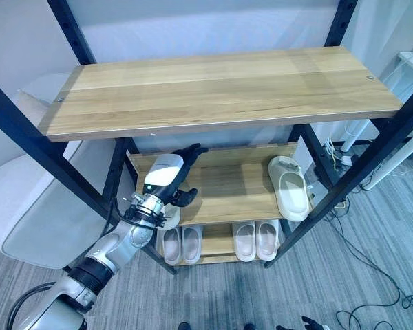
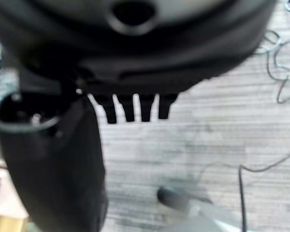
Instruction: Arrange the slippers neatly on the shoe rack.
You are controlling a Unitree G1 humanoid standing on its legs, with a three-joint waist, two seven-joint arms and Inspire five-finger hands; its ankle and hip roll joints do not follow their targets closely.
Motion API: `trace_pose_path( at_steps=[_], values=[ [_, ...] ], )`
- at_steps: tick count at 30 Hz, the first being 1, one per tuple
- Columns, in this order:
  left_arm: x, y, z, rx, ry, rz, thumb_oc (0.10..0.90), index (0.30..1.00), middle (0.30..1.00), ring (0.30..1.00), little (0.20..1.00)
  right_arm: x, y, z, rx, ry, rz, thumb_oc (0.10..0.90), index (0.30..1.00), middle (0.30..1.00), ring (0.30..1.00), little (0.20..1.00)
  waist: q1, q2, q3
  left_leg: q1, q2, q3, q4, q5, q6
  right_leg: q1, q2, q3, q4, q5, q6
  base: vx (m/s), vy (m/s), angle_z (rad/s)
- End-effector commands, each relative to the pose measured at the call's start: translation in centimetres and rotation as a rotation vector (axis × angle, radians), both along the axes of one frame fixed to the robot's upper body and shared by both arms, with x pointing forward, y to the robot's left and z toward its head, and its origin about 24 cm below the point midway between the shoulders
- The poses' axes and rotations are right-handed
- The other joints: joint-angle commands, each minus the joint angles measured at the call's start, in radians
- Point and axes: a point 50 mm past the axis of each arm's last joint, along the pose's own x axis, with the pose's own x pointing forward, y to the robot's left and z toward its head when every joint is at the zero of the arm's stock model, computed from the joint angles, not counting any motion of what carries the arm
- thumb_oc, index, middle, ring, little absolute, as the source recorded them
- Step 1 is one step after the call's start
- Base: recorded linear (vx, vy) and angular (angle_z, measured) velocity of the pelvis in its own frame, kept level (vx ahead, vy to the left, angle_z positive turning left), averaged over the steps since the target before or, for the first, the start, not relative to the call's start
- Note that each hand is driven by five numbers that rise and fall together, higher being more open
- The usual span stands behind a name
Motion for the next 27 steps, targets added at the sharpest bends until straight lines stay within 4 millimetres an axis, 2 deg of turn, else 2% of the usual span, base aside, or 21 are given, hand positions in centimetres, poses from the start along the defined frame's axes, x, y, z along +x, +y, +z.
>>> trace_pose_path(
  at_steps=[1,6,13,20,27],
  values=[
    [3.2,1.2,9.6,0.064,-0.376,0.088,0.800,0.900,0.900,0.900,0.900,1.5,-1.5,1.1,-0.040,-0.101,-0.028,0.800,0.900,0.900,0.900,0.900,-0.005,-0.026,0.009,-0.057,-0.060,-0.027,0.002,-0.029,0.012,-0.059,-0.038,-0.024,0.005,0.004,0.089,0.00,0.000,0.00],
    [3.8,2.4,10.0,0.152,-0.397,0.159,0.800,0.900,0.900,0.900,0.900,1.0,-1.5,1.0,-0.039,-0.094,-0.044,0.800,0.900,0.900,0.900,0.900,-0.011,-0.033,0.014,-0.086,-0.062,-0.020,0.002,-0.025,0.016,-0.092,-0.041,-0.014,0.005,0.016,0.091,-0.01,0.043,-0.03],
    [4.3,3.4,10.9,0.252,-0.422,0.215,0.800,0.900,0.900,0.900,0.900,1.9,-1.8,1.3,-0.043,-0.133,-0.052,0.800,0.900,0.900,0.900,0.900,-0.014,-0.041,0.029,-0.121,-0.070,-0.013,0.002,-0.020,0.020,-0.132,-0.049,-0.001,0.005,0.035,0.095,-0.01,0.029,-0.04],
    [4.0,3.9,11.3,0.267,-0.444,0.223,0.800,0.900,0.900,0.900,0.900,2.3,-1.6,1.5,-0.040,-0.165,-0.053,0.800,0.900,0.900,0.900,0.900,-0.011,-0.048,0.036,-0.125,-0.074,-0.013,0.002,-0.024,0.023,-0.137,-0.052,0.000,0.005,0.037,0.096,0.00,0.010,-0.07],
    [3.3,4.4,11.3,0.243,-0.454,0.233,0.800,0.900,0.900,0.900,0.900,2.4,-1.0,1.4,-0.028,-0.168,-0.039,0.800,0.900,0.900,0.900,0.900,0.002,-0.045,0.028,-0.084,-0.074,-0.015,0.002,-0.038,0.024,-0.100,-0.053,-0.004,0.005,0.023,0.096,0.01,-0.003,0.00]
  ],
)
